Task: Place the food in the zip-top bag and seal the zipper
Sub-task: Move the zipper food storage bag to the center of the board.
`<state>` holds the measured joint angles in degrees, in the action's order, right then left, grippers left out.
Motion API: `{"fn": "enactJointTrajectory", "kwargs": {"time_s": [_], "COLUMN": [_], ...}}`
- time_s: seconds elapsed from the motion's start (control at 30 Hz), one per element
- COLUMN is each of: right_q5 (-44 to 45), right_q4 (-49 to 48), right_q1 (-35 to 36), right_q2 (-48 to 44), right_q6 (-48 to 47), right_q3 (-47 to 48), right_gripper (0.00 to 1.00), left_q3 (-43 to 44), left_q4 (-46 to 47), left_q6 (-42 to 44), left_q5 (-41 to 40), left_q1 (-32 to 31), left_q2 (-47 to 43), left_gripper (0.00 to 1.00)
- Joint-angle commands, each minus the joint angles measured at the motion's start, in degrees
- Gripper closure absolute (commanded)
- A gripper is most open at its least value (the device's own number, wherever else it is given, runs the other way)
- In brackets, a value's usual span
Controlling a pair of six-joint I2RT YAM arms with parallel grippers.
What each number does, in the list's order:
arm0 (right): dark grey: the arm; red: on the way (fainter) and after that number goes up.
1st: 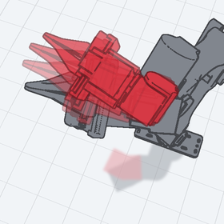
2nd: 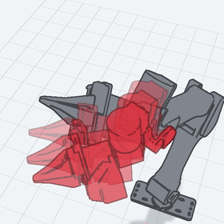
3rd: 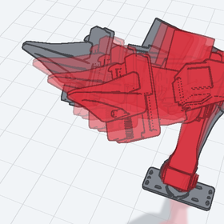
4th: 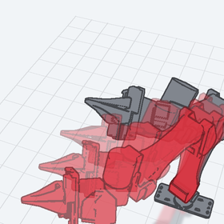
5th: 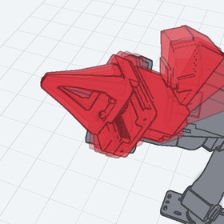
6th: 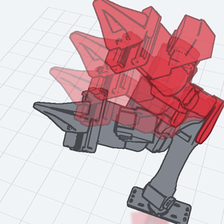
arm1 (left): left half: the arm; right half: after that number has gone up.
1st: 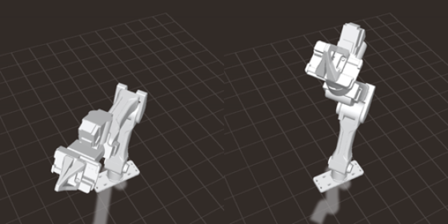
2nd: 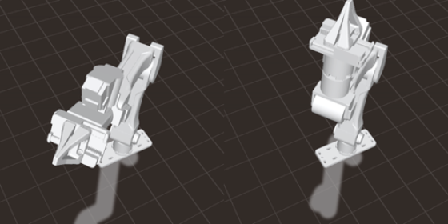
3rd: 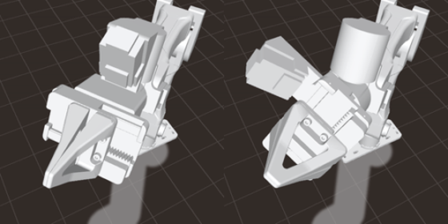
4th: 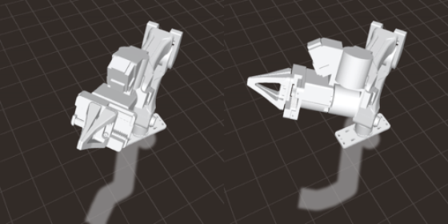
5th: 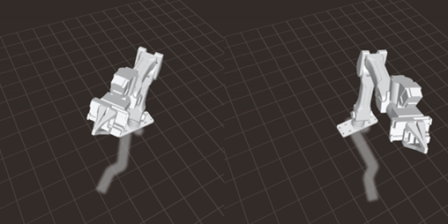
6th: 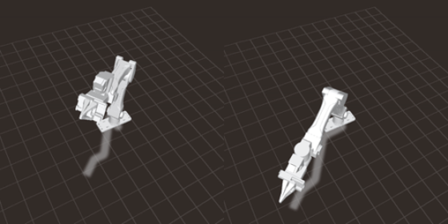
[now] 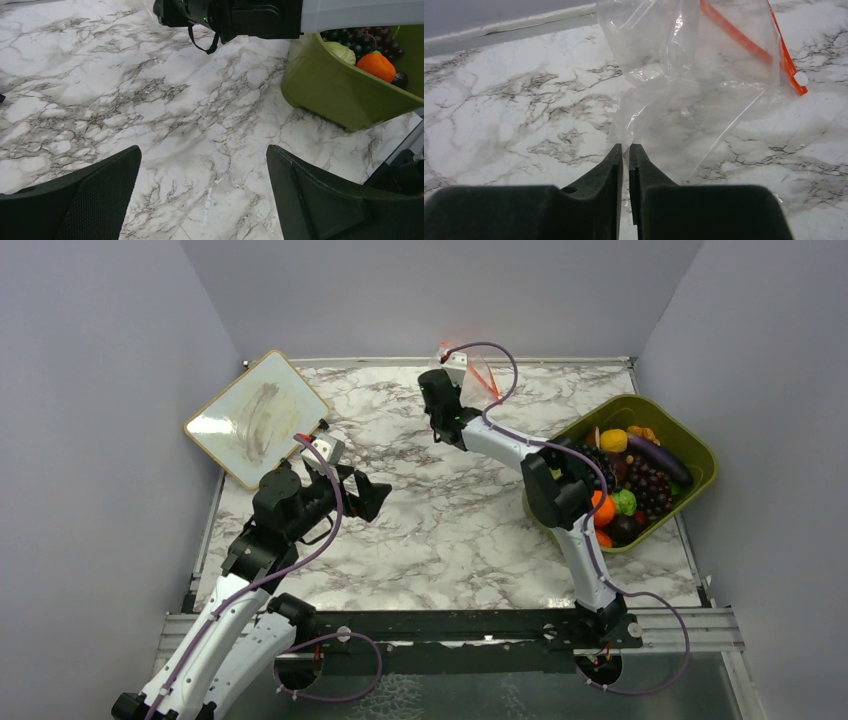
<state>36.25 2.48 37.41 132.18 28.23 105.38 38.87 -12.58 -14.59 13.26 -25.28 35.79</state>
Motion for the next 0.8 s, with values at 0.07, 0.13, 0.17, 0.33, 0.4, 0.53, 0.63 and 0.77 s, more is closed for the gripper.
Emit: {"fn": "enactJointTrajectory", "kwargs": {"time_s": [0.07, 0.13, 0.17, 0.33, 0.4, 0.53, 0.63, 0.77], "right_q5": [-4.3, -7.2, -9.2, -17.1, -20.4, -26.7, -29.5, -32.2], "right_q4": [-6.6, -7.1, -7.3, -11.2, -11.0, -8.5, -6.4, -3.0], "right_q1": [-0.2, -0.2, -0.2, -0.2, -0.2, -0.2, -0.1, -0.1], "right_q2": [-4.5, -6.5, -7.6, -15.1, -17.5, -23.4, -28.8, -36.5], "right_q6": [-4.8, -7.2, -8.1, -14.8, -18.0, -21.3, -21.7, -21.9], "right_q3": [-6.5, -8.6, -9.8, -18.8, -21.1, -25.7, -29.5, -34.7], "right_gripper": [0.98, 0.98, 0.98, 0.98, 0.98, 0.98, 0.98, 0.98], "left_q3": [-0.6, -0.6, -0.6, -1.6, -1.9, -2.9, -4.5, -7.8], "left_q4": [-0.3, -0.2, -0.1, 1.5, 2.0, 3.4, 5.6, 9.9], "left_q6": [0.6, 0.5, 0.5, -0.2, -0.5, -0.9, -1.1, -1.4], "left_q5": [0.0, -0.1, -0.1, -0.2, -0.1, 0.2, 1.0, 1.3], "left_q1": [-0.4, -0.5, -0.4, -0.4, -0.5, -0.4, -0.4, -0.4], "left_q2": [-0.5, -0.3, -0.2, 0.2, 0.3, 0.6, 0.5, -0.9], "left_gripper": [0.0, 0.0, 0.01, 0.01, 0.01, 0.02, 0.04, 0.05]}}
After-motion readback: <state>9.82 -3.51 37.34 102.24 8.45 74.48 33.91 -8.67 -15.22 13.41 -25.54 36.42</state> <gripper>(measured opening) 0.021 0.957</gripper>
